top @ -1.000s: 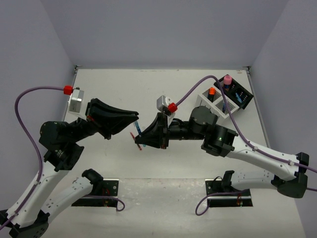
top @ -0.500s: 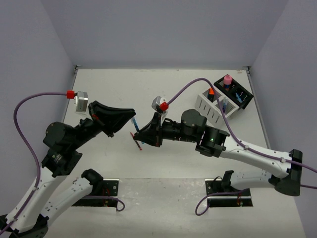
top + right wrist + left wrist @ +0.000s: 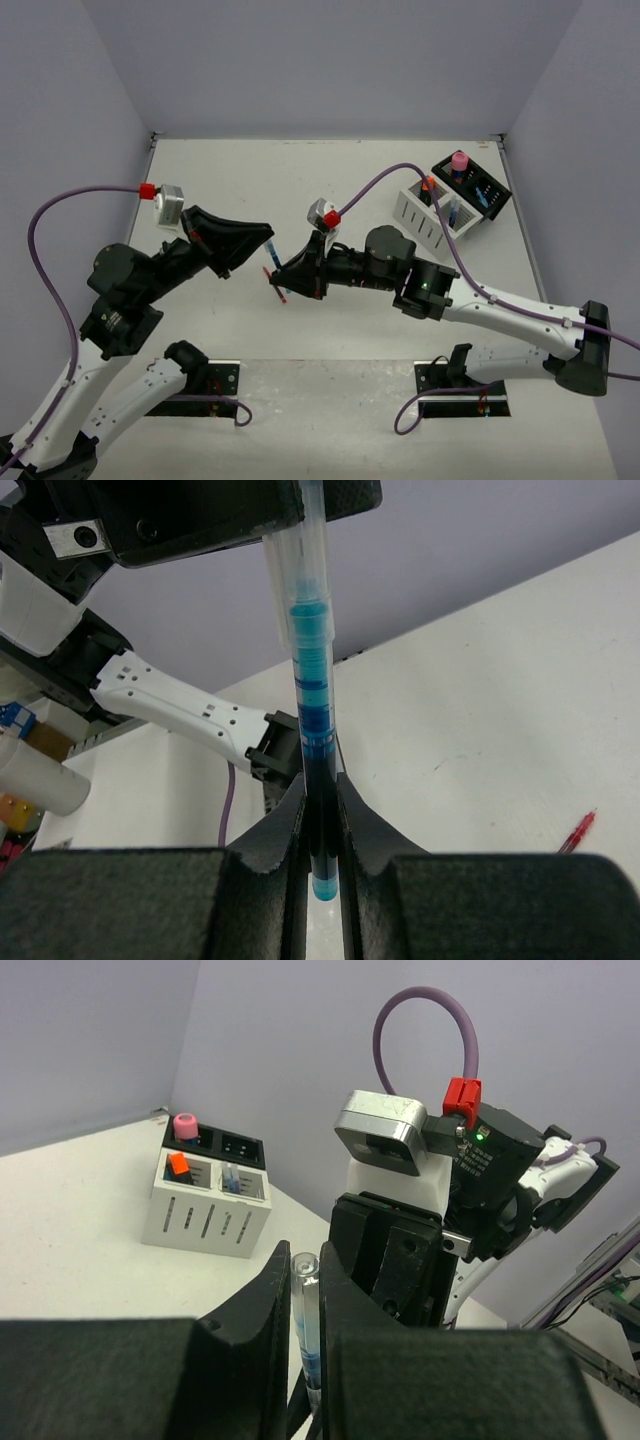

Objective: Sort the stationery into containers
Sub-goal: Close the pen cap on the pen.

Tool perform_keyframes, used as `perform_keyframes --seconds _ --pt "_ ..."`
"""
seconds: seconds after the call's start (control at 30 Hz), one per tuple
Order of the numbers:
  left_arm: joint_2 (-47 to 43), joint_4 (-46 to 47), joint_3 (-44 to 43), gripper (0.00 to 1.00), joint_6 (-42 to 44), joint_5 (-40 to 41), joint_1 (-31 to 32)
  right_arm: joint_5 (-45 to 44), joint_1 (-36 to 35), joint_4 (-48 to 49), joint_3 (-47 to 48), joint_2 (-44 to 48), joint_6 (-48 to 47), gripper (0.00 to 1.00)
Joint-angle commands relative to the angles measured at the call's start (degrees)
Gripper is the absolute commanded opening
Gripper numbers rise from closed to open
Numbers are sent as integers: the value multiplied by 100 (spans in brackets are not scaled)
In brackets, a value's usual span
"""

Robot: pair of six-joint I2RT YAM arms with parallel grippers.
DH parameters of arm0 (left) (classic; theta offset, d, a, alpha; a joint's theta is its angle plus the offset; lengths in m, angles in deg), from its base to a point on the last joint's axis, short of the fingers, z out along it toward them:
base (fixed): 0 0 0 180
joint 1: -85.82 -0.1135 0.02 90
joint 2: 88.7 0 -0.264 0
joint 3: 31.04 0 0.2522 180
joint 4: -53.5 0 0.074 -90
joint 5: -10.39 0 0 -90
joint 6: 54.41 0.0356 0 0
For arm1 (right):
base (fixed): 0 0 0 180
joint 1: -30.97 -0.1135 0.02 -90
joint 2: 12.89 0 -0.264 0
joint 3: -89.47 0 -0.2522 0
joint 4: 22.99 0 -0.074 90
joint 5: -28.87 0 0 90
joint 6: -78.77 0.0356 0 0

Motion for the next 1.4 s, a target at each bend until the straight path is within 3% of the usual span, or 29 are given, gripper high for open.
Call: perform_keyframes --seconds 0.0,0.03,0.13,0.17,0.23,0.4,0.67,0.9,1.23,1.3,1.37 --pt "3 -389 -444 0 234 -329 8 -288 73 510 0 344 144 0" --pt "20 -385 -487 2 257 -380 14 -277 81 506 -18 380 150 0" --pt "68 -329 -631 33 289 -581 14 -197 73 411 -50 469 126 0" --pt "78 -328 -639 35 306 -585 22 -193 72 389 -50 494 117 0" --pt "128 -357 -806 57 321 -597 6 -137 66 392 -140 612 116 0" --pt "350 -209 -1074 69 350 -816 6 209 66 341 -202 749 95 0" --pt "677 830 -1140 69 124 -1648 11 857 -7 166 -138 818 -16 0" --pt "852 1140 -921 44 -174 -1587 6 55 -122 114 -130 910 -139 0" --pt "832 1243 -586 41 -201 -1674 15 -301 -122 -17 147 842 -233 0" --pt "881 1261 -593 35 -208 -1675 8 -251 -122 -25 173 831 -244 0" --pt "935 1281 -586 23 -220 -1684 8 -245 -123 -44 204 831 -246 0"
